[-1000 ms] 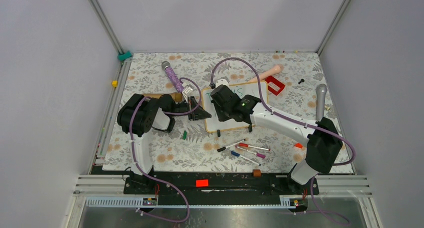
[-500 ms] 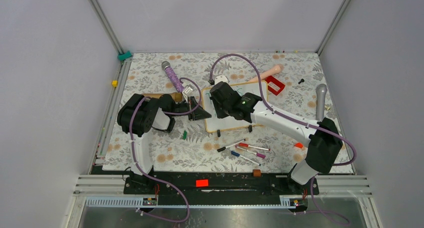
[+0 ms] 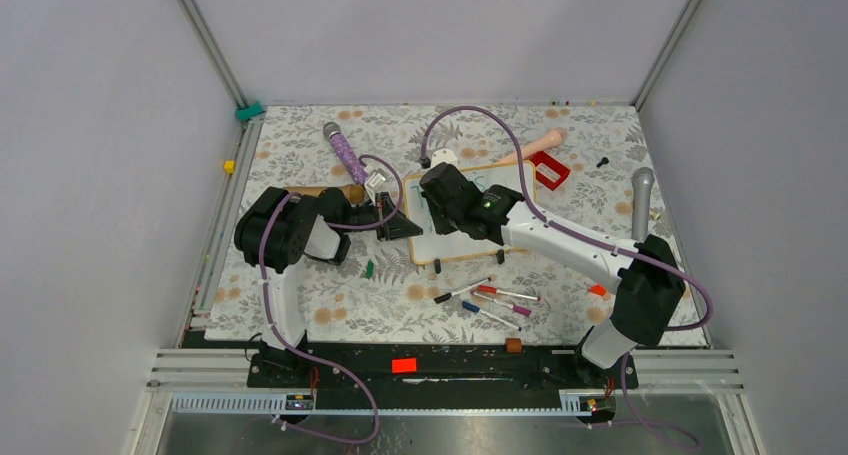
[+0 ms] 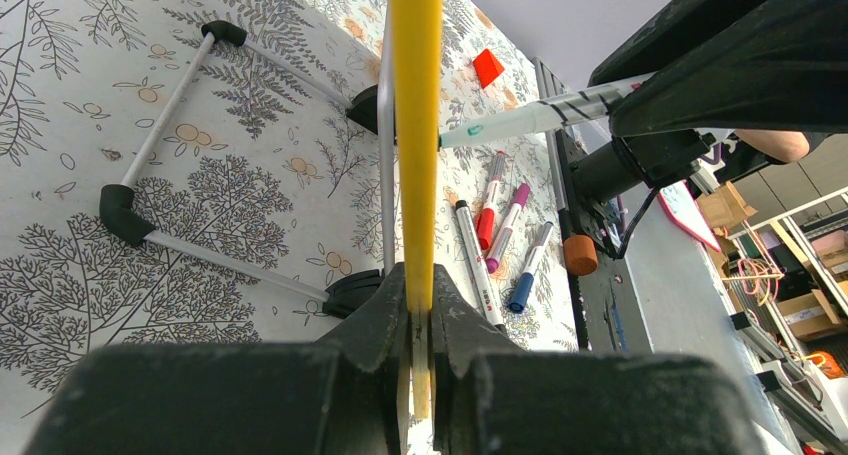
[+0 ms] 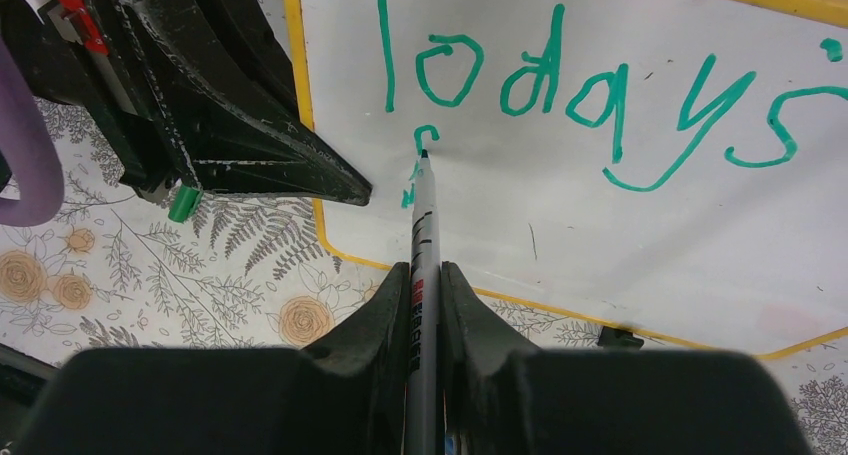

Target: Write a sentence on the whiteboard

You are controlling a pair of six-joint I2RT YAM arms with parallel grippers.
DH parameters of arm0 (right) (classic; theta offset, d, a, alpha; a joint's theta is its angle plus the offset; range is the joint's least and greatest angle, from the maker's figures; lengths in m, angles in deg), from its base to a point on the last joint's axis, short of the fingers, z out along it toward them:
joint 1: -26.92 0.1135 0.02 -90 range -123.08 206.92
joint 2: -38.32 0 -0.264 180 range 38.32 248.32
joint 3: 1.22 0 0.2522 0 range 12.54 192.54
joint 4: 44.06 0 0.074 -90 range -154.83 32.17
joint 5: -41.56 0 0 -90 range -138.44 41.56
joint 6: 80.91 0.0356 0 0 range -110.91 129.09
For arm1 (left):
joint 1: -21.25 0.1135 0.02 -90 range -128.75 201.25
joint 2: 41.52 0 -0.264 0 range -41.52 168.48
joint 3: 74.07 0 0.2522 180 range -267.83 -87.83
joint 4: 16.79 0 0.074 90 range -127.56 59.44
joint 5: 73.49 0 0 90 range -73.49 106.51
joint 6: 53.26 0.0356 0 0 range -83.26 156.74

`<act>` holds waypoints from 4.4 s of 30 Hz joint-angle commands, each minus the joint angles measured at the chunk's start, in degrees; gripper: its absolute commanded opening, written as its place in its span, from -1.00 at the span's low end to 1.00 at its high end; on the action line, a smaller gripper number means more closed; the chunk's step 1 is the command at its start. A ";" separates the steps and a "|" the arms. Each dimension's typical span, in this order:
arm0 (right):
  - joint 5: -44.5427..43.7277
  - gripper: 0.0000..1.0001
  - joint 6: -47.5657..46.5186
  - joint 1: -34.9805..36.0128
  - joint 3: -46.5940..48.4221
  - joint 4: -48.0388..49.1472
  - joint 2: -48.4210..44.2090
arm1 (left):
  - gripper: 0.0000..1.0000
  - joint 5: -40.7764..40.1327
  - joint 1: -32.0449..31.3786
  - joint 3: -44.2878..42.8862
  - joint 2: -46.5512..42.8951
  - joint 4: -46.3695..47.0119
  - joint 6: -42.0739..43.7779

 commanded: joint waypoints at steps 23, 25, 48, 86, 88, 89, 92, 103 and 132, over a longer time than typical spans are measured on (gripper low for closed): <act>2.05 -1.00 2.00 0.29 -3.96 0.30 -0.03 | -1.00 3.40 -0.84 0.21 -1.41 3.67 1.66; 2.40 -1.00 2.37 0.29 -4.58 0.30 -0.07 | -1.00 3.41 -0.86 0.15 -1.51 3.67 1.66; 4.51 -1.00 -0.14 0.29 -4.54 4.25 -6.44 | -1.00 3.64 -1.13 0.61 -2.29 3.68 1.74; -6.67 -1.00 0.42 0.20 1.06 -1.68 0.75 | -1.00 3.72 -1.14 0.59 -1.95 3.63 1.66; -7.16 -1.00 0.58 0.21 0.82 -1.76 0.48 | -1.00 3.69 -1.18 0.66 -2.07 3.68 1.66; -7.47 -1.00 0.68 0.20 0.66 -1.74 0.26 | -1.00 3.73 -1.18 0.62 -2.07 3.67 1.70; -8.61 -1.00 1.00 0.20 0.21 -1.67 -0.16 | -1.00 3.62 -1.21 0.66 -2.07 3.67 1.75; -8.68 -1.00 0.44 0.11 -1.43 -0.42 -4.28 | -1.00 3.70 -1.16 0.62 -2.15 3.67 1.75; -8.00 -1.00 5.57 -0.32 -11.04 4.56 -13.85 | -1.00 3.83 -2.02 0.42 -2.84 3.67 1.58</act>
